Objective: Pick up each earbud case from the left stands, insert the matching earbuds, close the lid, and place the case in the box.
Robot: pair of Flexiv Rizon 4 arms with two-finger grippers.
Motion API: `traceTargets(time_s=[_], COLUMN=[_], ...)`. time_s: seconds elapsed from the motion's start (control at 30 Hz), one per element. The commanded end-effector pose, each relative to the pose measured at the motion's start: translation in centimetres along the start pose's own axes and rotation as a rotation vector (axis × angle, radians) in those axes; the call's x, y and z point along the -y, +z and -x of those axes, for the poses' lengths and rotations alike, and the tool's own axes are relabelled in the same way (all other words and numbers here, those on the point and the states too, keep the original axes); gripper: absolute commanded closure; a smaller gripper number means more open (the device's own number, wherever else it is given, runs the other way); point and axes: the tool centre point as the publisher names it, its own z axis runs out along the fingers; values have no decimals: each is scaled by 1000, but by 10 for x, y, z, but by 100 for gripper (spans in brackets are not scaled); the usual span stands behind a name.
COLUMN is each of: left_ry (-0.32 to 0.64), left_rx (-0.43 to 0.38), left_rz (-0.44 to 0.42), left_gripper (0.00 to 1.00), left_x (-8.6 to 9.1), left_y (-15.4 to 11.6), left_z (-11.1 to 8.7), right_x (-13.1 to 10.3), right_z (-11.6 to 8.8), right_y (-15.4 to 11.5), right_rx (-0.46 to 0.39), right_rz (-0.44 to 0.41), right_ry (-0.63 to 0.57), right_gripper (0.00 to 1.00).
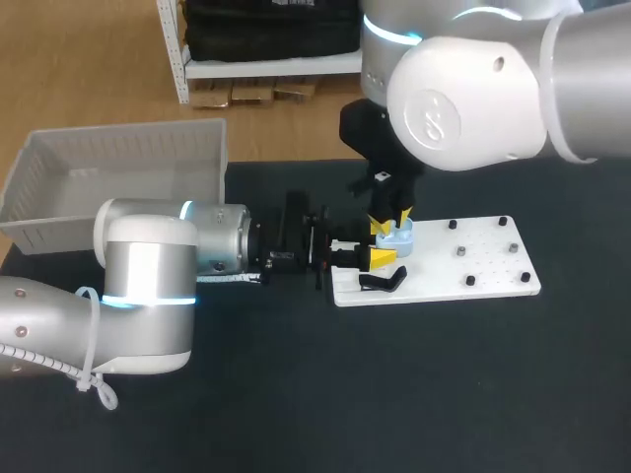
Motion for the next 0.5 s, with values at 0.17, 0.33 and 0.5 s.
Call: traceTargets(time_s=[0.17,0.33,0.5], left_ry=[3,3,3], left_rx=[3,3,3], left_rz=[6,6,6], left_gripper=[100,100,100], left_x=[1,1,1], left_y=[0,0,0], left_z=[-1,-1,-1], right_x=[1,1,1], right_z=[2,3,3], right_y=[2,3,3], right_rx=[-9,-15,-18], right_rz=[1,3,2], right_ry=[5,8,10], right_gripper=[100,100,100])
